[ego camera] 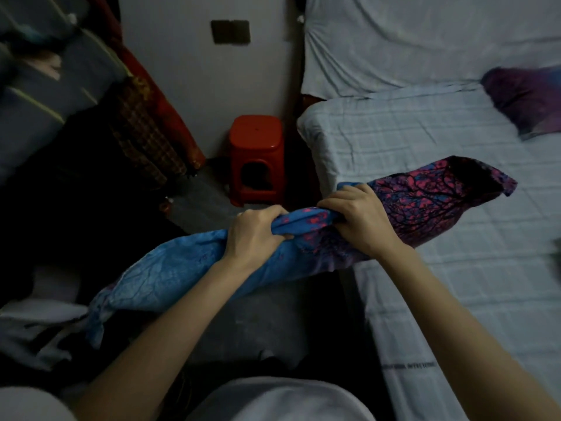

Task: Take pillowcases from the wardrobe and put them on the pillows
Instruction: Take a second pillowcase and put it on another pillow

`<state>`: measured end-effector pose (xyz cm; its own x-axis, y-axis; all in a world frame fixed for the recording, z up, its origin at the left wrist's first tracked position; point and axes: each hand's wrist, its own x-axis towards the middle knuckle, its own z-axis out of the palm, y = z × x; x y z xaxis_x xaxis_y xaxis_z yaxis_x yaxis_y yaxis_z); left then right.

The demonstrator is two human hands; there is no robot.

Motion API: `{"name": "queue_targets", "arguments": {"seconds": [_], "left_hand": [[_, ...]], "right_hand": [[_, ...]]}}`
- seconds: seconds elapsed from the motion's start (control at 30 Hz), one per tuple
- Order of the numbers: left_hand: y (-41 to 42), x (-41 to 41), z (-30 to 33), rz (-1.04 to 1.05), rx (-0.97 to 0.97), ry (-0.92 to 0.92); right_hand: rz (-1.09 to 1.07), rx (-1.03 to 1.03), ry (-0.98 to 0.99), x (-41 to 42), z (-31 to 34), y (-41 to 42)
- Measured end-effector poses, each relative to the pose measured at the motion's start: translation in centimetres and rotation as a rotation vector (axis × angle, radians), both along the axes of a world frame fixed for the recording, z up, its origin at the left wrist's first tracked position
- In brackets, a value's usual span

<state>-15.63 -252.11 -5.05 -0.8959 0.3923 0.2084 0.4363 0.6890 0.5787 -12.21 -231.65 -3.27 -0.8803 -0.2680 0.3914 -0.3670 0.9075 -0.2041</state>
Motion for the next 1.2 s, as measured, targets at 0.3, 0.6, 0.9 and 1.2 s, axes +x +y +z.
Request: {"name": "queue_targets", "arguments": {"seconds": [0.3, 0.6, 0.9, 1.2], "left_hand": [[5.5, -13.3, 2.5, -0.016, 0.028, 0.095], [12.7, -25.1, 3.9, -0.077, 0.033, 0.105], [20.1, -34.7, 6.9, -0.115, 0.047, 0.17], [29.1, -44.5, 7.6, -0.181, 0.096, 0.197]], "right_hand": [[-0.11, 0.001, 0.117, -11.8, 2.3, 4.8], [-0.125, 0.02, 0.146, -23.6, 3.0, 12.3], [-0.12, 0.015, 0.2, -32.9, 6.2, 19.6], [-0.294, 0.011, 0.264, -40.8, 6.8, 27.1]]}}
